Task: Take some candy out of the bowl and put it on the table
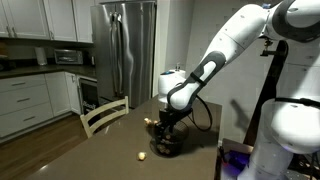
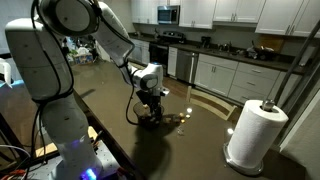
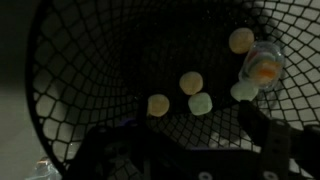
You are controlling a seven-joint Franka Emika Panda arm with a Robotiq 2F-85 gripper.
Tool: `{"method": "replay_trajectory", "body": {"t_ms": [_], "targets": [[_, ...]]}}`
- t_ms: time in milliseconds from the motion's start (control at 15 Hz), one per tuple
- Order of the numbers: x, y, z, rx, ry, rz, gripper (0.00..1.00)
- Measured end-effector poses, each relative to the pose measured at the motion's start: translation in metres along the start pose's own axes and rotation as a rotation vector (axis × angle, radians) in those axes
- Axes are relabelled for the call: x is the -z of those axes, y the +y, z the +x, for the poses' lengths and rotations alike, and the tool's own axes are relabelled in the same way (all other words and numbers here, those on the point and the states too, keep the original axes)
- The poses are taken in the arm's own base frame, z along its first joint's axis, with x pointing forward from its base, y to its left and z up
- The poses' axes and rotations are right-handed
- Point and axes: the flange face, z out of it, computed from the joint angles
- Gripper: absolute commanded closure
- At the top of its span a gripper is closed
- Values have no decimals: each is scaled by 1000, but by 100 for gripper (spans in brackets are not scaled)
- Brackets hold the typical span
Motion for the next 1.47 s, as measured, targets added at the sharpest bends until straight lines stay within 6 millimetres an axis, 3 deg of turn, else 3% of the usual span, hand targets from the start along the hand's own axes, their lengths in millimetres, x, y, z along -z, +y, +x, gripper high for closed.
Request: {"method": "replay_trajectory", "body": {"t_ms": [267,333,467,733,1000,1067,1133,1467], "targets": [[1,1,9,-5,6,2,67],[2,2,10,-6,8,3,23],[2,3,13,-10,9,4,25],[-1,4,17,-28,-17,36,2],[-6,6,23,-38,-56,74,0],[-6,6,25,-39,-63,80,25],[-6,7,27,-40,-70,86,25],[-11,9,33,-43,-95,91,59]]}}
